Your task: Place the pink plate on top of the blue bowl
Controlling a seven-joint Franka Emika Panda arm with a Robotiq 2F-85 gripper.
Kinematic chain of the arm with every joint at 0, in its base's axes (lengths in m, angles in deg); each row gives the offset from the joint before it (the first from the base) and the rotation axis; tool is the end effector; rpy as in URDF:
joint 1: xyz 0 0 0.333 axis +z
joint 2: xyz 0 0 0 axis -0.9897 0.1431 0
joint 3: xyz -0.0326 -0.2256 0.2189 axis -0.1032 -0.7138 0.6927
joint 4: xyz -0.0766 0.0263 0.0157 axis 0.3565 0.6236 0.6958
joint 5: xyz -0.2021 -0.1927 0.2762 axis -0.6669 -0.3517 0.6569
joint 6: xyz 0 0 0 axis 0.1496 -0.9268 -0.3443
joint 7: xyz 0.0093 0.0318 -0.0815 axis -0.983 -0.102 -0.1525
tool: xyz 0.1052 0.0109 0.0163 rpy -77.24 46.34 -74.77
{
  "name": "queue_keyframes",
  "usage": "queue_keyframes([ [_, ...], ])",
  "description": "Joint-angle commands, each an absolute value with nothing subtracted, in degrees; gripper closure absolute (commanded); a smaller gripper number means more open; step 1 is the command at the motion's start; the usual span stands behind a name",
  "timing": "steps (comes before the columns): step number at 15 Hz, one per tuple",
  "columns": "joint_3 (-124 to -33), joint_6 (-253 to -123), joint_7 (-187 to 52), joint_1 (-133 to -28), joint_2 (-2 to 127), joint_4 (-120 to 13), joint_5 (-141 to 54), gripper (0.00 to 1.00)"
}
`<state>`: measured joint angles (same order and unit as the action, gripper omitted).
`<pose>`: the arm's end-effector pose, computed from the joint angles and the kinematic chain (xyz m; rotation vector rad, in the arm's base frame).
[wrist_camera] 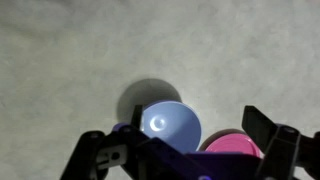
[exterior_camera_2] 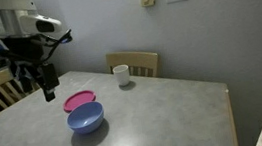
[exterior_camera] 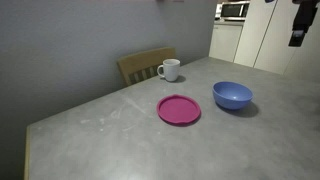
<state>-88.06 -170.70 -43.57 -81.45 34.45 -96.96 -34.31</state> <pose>0.4432 -0.0973 0.3904 -2.9688 -0.1083 0.1406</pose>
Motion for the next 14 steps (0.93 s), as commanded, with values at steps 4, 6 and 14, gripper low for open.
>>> queue_keyframes([
  [4, -84.09, -171.42, -43.85, -82.13, 35.88, -95.43, -34.61, 0.0],
  [6, -82.15, -171.57, -44.07, -81.31, 36.91, -94.28, -34.58, 0.0],
  [14, -74.04, -173.21, -44.94, -77.94, 44.08, -88.92, -40.55, 0.0],
])
